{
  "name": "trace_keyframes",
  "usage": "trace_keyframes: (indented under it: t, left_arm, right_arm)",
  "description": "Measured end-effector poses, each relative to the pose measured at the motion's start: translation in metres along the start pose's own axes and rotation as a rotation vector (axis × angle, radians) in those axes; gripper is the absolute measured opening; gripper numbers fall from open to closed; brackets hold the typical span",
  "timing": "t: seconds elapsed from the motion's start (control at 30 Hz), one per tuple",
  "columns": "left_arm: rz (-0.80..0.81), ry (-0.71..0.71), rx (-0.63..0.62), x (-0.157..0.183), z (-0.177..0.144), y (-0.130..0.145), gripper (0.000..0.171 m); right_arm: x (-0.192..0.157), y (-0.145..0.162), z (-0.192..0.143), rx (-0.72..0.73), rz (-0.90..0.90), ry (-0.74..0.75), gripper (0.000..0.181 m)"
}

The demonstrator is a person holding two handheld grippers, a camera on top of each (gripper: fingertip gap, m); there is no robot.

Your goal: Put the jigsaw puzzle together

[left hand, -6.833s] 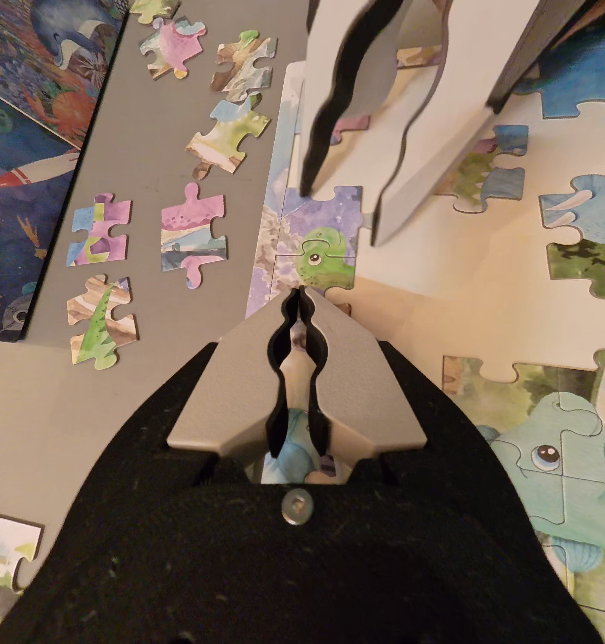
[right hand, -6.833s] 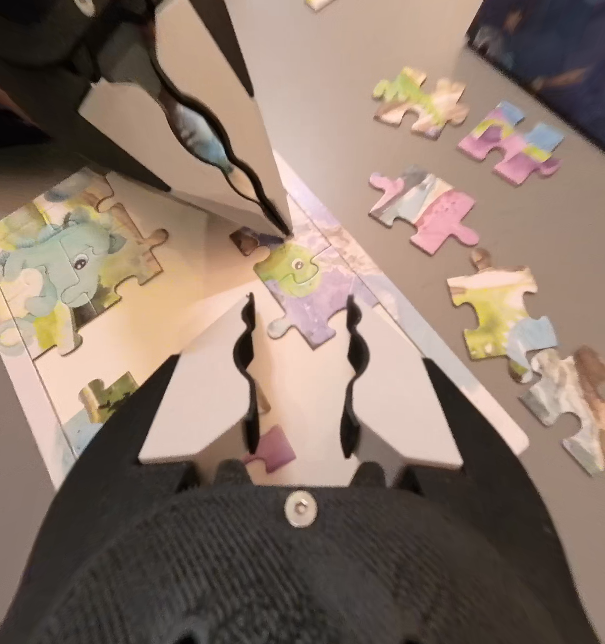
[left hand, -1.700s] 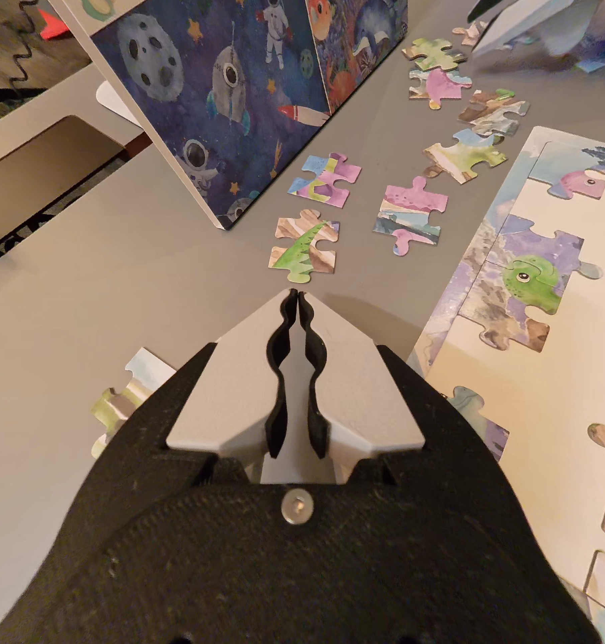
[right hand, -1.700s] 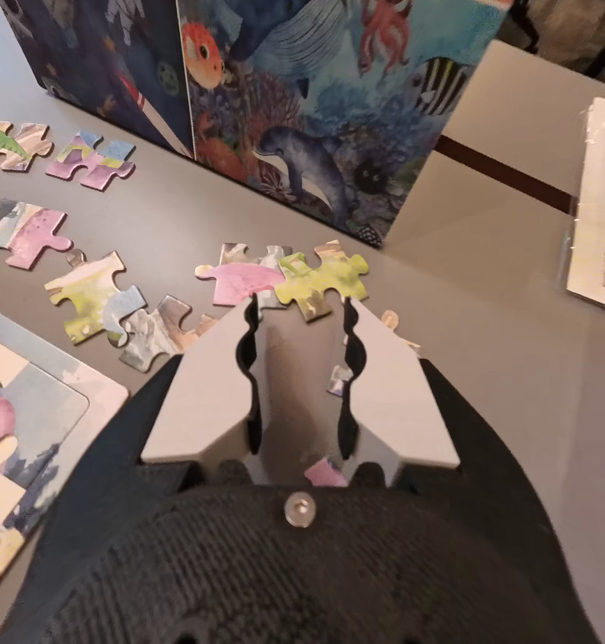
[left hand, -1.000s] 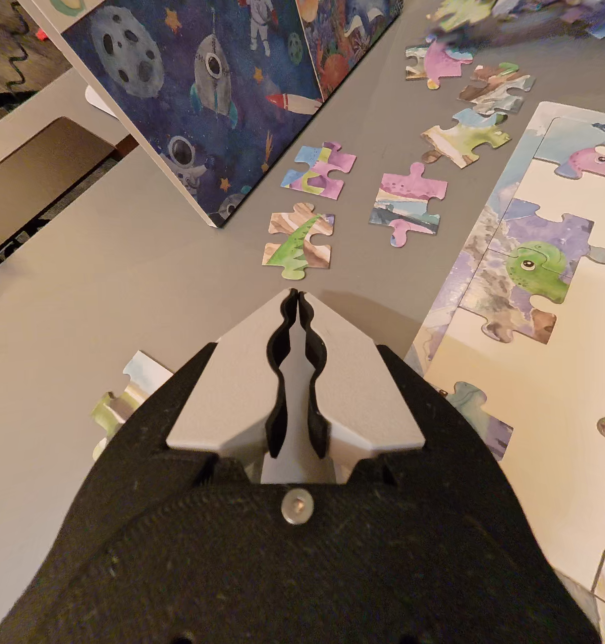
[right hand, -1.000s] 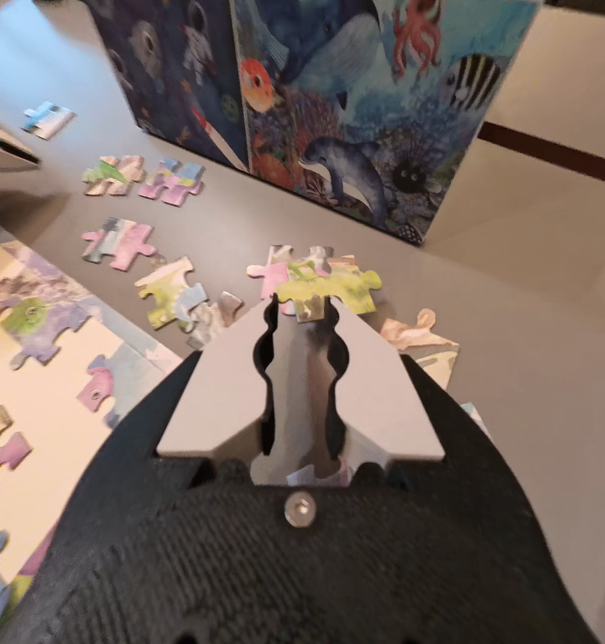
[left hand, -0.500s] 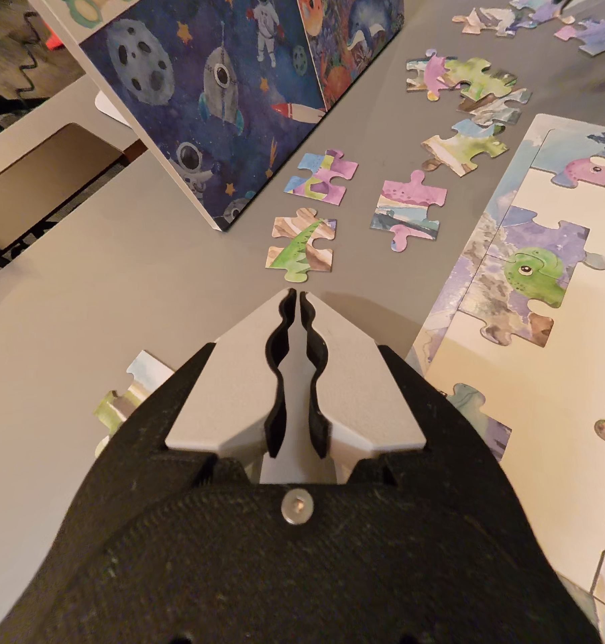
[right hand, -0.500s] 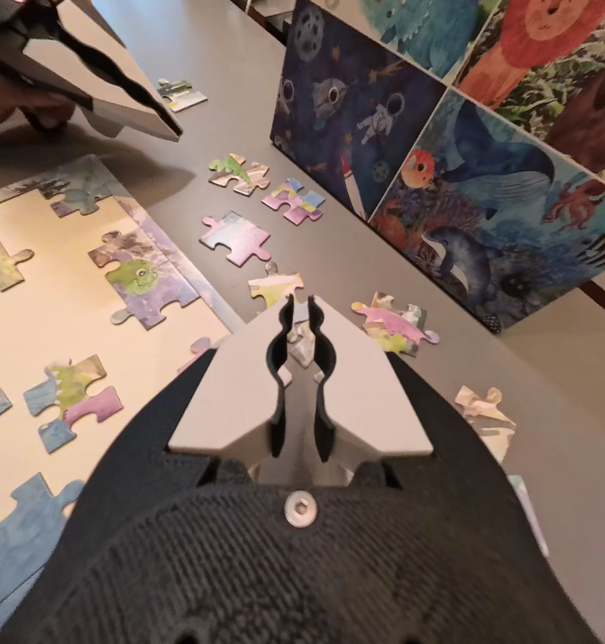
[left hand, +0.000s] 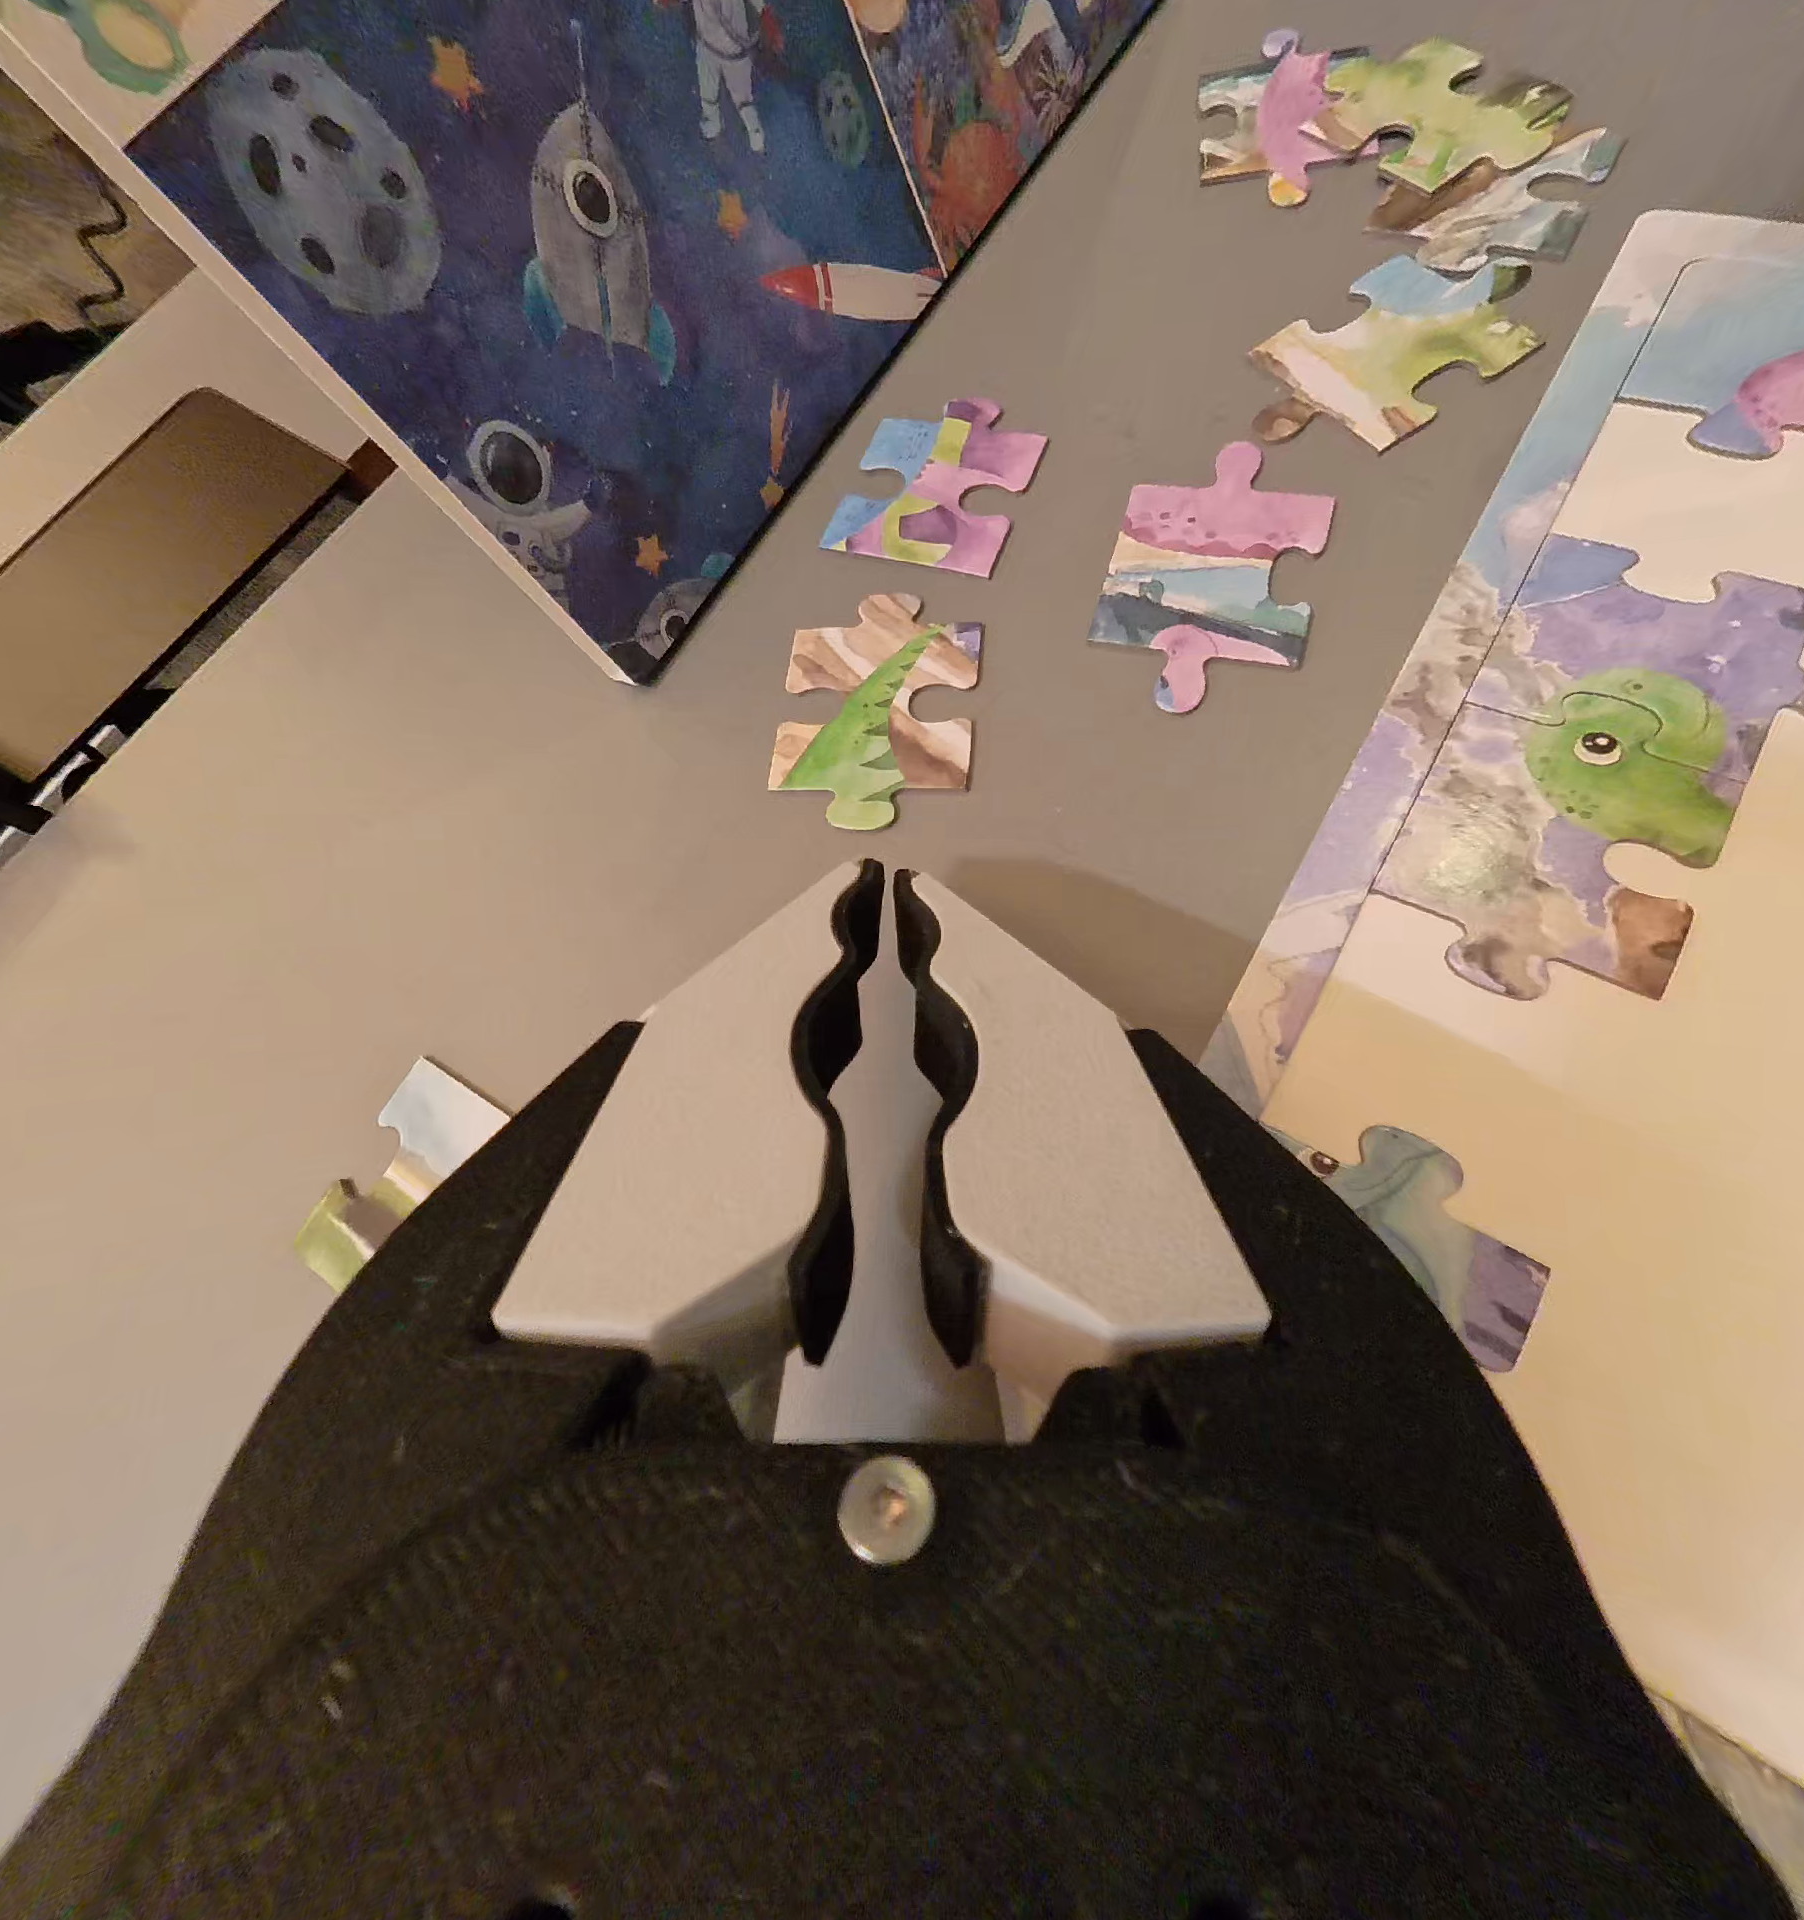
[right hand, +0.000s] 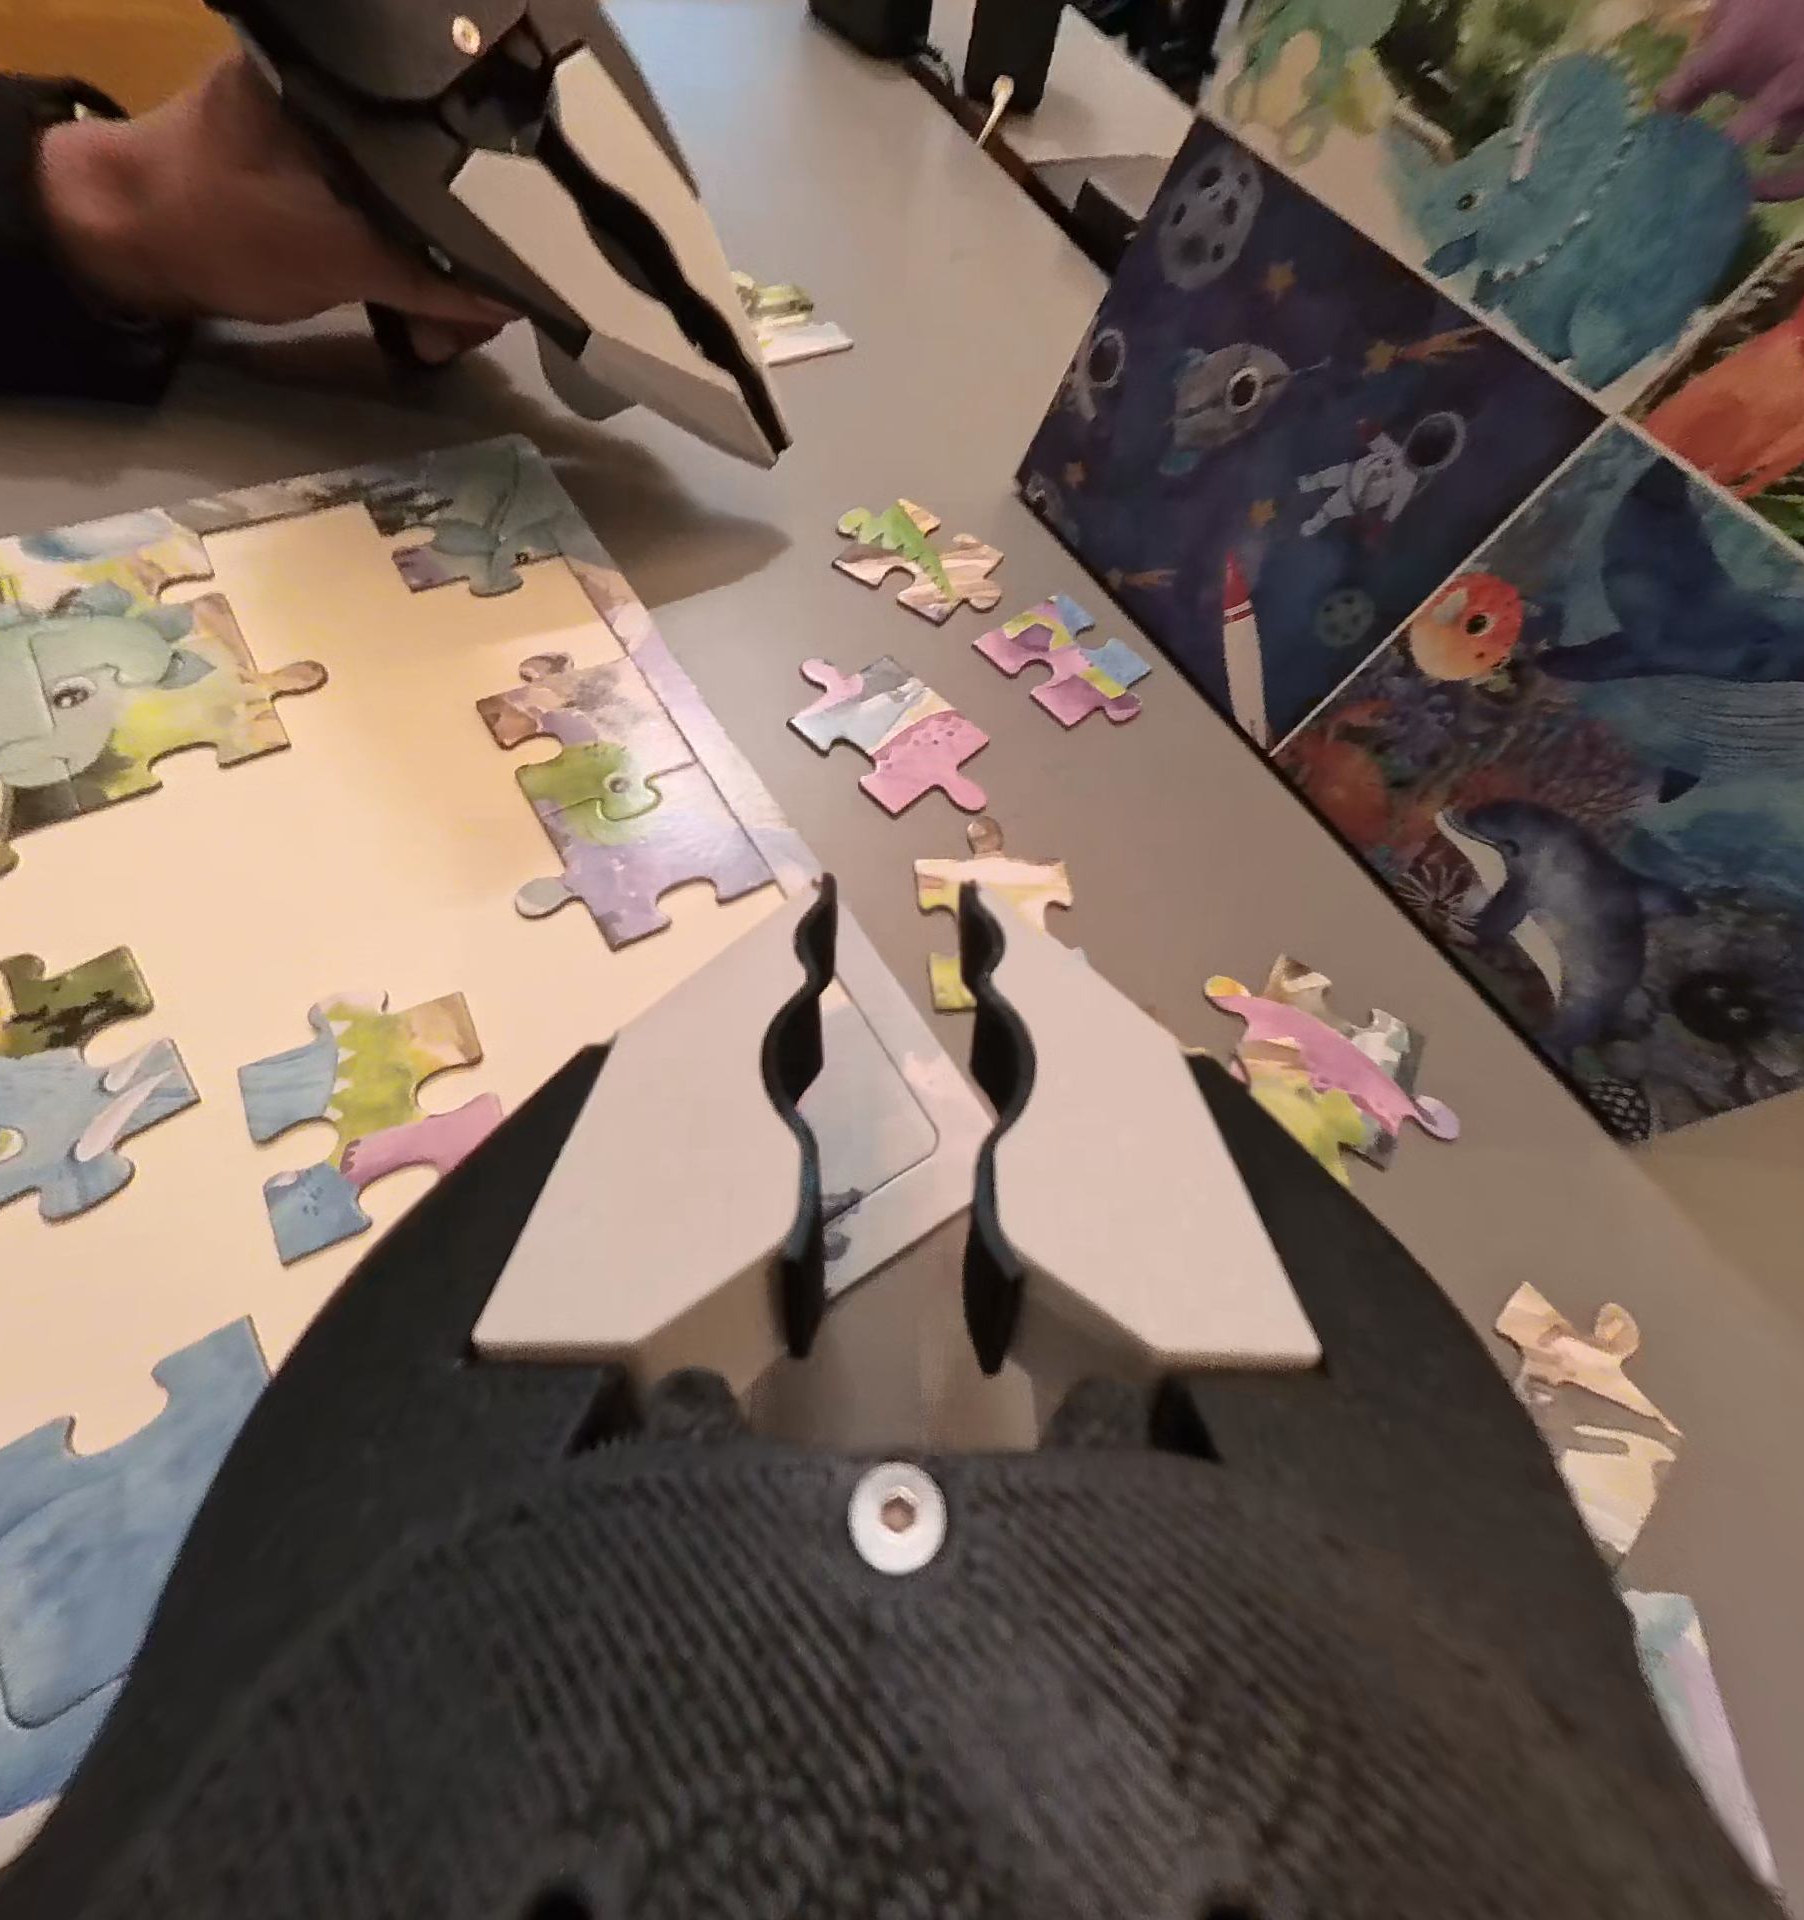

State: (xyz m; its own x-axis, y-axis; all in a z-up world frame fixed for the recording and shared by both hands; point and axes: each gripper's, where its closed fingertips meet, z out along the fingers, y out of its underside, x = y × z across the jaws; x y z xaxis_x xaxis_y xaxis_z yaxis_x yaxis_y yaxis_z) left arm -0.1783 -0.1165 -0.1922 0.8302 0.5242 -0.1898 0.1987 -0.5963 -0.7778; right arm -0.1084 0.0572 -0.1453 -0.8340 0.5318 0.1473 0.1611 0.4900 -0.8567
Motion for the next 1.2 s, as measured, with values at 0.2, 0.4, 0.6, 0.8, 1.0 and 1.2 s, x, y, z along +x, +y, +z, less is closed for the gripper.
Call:
trace_keyframes:
  t: [0.2, 0.4, 0.6, 0.8, 1.0, 1.2]
  left_arm:
    - [-0.003, 0.001, 0.003, 0.0, 0.0, 0.0, 0.001]
    - [-0.004, 0.001, 0.002, -0.001, 0.0, 0.0, 0.001]
    - [-0.001, 0.001, 0.001, 0.0, 0.0, 0.001, 0.001]
    - [0.005, -0.002, -0.005, 0.0, 0.0, 0.001, 0.001]
    - [-0.011, 0.007, 0.003, -0.001, 0.0, 0.0, 0.003]
    - [0.015, -0.004, -0.012, 0.001, 0.001, 0.002, 0.003]
  right_arm:
    - [0.017, -0.013, -0.019, 0.116, 0.051, 0.059, 0.022]
    - [0.032, -0.025, -0.037, 0.237, 0.09, 0.117, 0.021]
    - [0.043, -0.025, -0.046, 0.297, 0.177, 0.118, 0.022]
    - [0.05, -0.026, -0.05, 0.317, 0.186, 0.157, 0.023]
    - [0.053, -0.027, -0.054, 0.36, 0.249, 0.125, 0.024]
    - [0.053, -0.027, -0.055, 0.347, 0.218, 0.151, 0.026]
